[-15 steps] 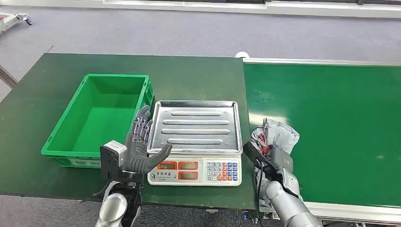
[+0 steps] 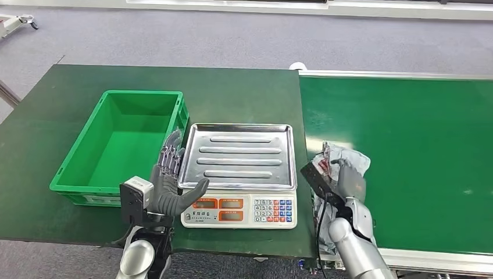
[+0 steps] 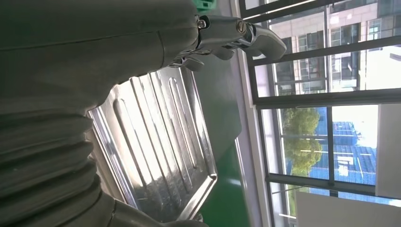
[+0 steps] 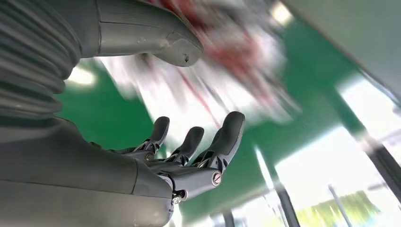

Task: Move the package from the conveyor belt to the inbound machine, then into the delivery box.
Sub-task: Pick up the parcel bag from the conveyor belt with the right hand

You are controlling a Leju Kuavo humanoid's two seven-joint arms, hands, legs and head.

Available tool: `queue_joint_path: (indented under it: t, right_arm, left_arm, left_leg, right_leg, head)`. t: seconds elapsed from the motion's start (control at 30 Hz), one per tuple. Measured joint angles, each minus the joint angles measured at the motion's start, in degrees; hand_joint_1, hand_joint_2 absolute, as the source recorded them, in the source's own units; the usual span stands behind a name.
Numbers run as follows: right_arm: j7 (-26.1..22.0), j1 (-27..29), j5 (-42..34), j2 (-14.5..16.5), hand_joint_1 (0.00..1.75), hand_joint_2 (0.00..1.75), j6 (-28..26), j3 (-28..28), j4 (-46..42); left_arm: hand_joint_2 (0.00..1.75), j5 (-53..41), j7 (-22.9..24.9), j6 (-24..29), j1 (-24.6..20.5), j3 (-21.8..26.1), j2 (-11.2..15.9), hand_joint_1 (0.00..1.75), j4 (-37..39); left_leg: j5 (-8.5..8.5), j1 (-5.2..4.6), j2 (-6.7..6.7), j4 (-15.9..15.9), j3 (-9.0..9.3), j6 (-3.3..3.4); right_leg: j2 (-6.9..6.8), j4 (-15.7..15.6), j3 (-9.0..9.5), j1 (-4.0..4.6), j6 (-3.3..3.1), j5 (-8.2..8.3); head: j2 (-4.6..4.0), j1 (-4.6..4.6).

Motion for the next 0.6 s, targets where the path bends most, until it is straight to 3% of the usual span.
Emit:
queue_joint_path:
  t: [0.23, 0.5, 0.6]
  right_arm:
    - [0.57, -4.36, 1.89, -2.87, 1.75, 1.75, 1.3, -0.01, -14.49]
    - [-0.98, -8.45, -0.95, -5.1, 1.71, 1.75, 1.29, 0.0, -17.73]
    - [-1.29, -8.86, -2.13, -5.47, 0.41, 1.75, 1.51, 0.06, -17.73]
  left_arm:
    - [1.75, -0.46, -1.06, 0.02, -0.13, 0.09, -0.12, 0.0, 0.27]
    - [1.75, -0.36, -1.53, 0.64, -0.5, 0.09, -0.17, 0.0, 0.79]
    - [1.75, -0.31, -1.64, 0.75, -0.07, 0.09, -0.17, 0.0, 0.61]
  left_leg:
    - [0.05, -0.1, 0.01, 0.01, 0.0, 0.07]
    - [0.05, -0.1, -0.01, 0.02, -0.01, 0.08]
    - [0.05, -0.1, -0.02, 0.02, -0.02, 0.08]
  right_leg:
    - [0.0, 0.0, 0.01, -0.03, 0.07, 0.05]
    - [-0.01, 0.0, 0.02, -0.03, 0.09, 0.06]
    - [-0.02, 0.0, 0.02, -0.02, 0.09, 0.06]
  head:
    - [0.0, 0.0]
    - [0.0, 0.0]
    - [0.0, 0.0]
